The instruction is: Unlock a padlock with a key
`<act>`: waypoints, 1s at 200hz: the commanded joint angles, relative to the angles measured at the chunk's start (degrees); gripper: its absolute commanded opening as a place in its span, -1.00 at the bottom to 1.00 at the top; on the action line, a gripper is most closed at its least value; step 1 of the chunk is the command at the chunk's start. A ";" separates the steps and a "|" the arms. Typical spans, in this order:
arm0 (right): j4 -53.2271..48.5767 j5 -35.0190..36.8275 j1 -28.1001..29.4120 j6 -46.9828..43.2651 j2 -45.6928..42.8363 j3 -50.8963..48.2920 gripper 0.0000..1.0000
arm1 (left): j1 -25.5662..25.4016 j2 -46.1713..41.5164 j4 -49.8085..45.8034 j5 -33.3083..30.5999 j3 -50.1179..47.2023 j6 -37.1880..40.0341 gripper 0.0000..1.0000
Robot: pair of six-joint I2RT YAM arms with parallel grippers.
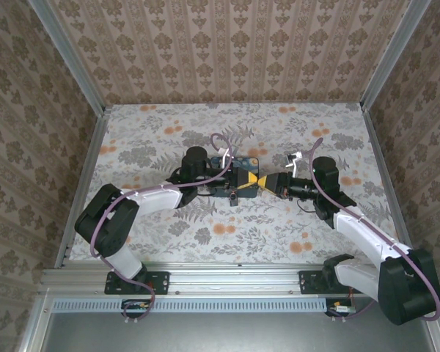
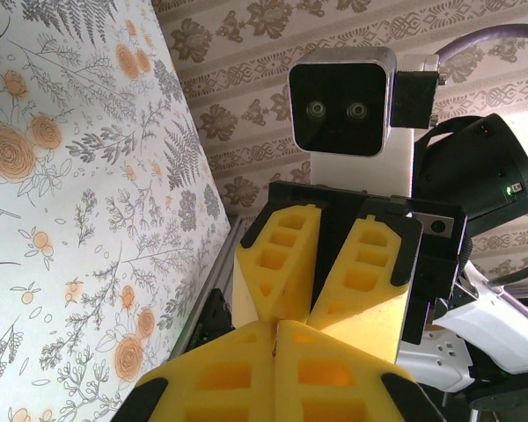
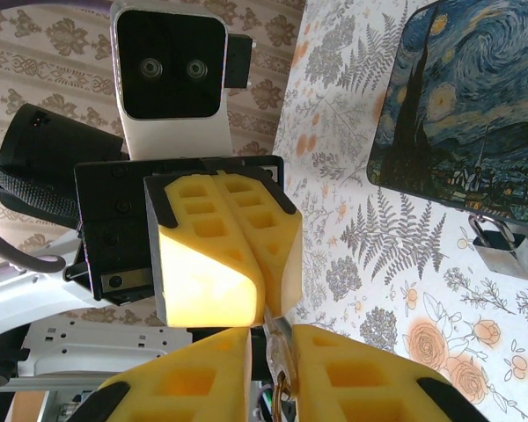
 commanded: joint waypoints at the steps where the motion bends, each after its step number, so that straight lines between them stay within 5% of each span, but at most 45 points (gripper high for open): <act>1: 1.96 -2.57 0.66 0.40 -0.96 -0.33 -0.62 | 0.87 -0.60 0.12 -1.64 -0.89 -0.02 -1.00; 133: 10.26 -2.36 1.64 4.89 2.03 -2.62 -1.00 | 0.94 0.21 1.97 -2.76 -1.53 -1.32 -1.00; 169: 1.84 0.31 1.50 0.19 1.67 -1.00 -1.00 | 2.22 -2.04 -2.72 -5.73 -2.94 0.80 -0.24; 200: 0.65 0.71 1.37 -0.74 2.73 -0.82 -1.00 | 3.84 -8.74 -22.65 -11.49 -1.42 11.85 -0.04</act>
